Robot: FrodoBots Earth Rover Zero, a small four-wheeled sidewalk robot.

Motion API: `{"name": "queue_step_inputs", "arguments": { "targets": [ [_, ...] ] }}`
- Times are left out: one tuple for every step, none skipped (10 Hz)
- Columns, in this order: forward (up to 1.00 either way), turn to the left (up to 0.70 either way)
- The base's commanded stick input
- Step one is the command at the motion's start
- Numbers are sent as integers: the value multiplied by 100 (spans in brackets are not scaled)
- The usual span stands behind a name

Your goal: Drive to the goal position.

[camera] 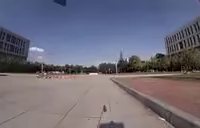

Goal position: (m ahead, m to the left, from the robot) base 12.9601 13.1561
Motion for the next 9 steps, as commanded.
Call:
{"name": "queue_step_inputs", "arguments": {
  "targets": [
    [70, 13],
    [70, 2],
    [70, 0],
    [70, 0],
    [70, 0],
    [70, 0],
    [70, 0],
    [70, 0],
    [70, 0]
  ]
}}
